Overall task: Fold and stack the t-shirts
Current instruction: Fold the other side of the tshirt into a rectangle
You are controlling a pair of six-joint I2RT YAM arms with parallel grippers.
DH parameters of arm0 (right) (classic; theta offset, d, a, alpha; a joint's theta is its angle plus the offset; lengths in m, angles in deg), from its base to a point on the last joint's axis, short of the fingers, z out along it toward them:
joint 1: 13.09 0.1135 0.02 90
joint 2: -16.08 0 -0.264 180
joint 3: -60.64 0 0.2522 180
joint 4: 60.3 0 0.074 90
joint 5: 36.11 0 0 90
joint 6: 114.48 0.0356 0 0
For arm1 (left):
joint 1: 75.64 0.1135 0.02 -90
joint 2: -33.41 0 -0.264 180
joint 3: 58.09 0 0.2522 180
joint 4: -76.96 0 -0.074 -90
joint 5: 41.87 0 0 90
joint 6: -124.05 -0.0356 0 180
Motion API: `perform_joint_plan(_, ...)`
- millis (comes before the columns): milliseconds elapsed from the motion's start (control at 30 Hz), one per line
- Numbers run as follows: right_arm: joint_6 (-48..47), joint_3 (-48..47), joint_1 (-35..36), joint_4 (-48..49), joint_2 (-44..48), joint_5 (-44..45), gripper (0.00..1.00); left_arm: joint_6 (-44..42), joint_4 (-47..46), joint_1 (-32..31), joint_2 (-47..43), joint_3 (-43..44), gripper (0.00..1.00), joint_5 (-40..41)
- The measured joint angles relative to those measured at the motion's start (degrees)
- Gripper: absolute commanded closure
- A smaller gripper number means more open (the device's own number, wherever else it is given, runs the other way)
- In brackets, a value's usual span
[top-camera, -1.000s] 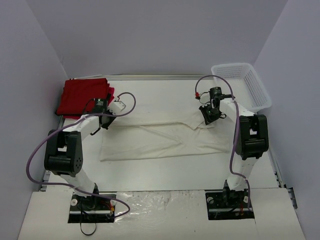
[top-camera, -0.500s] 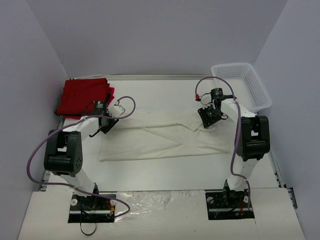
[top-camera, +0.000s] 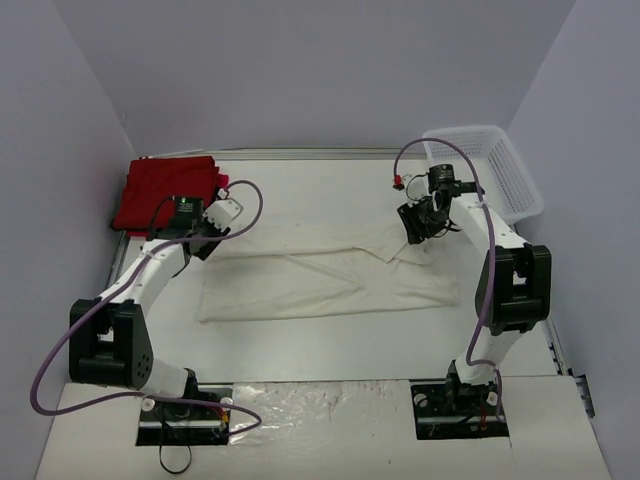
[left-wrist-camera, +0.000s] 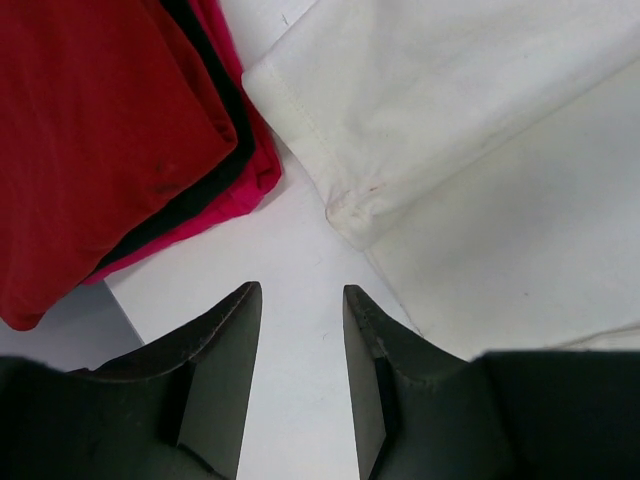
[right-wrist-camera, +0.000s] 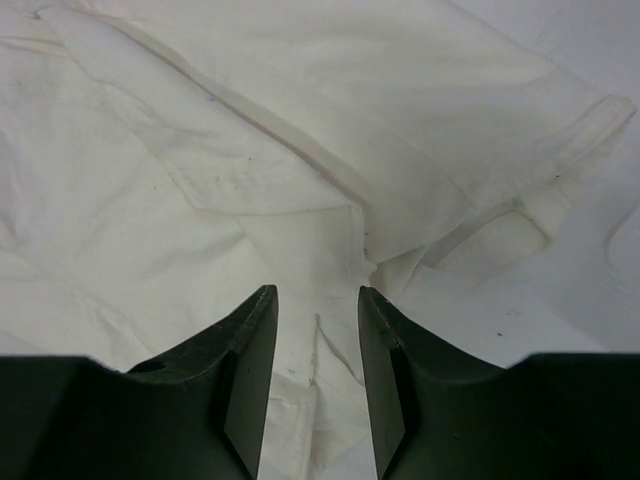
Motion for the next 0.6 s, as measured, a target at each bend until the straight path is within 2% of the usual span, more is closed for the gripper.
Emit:
perform_joint_plan(133, -0.9, 0.0, 0.4, -1.4, 0.0, -1.7, 0.64, 0.7, 1.0, 0.0, -1.3, -0.3, 0.61, 0.1)
perform_joint_plan(600, -3.9, 0.0, 3.9, -5.4, -7.3, -9.4, 0.64, 4.7, 2.6, 0.0, -6.8, -3.8, 0.38, 0.5)
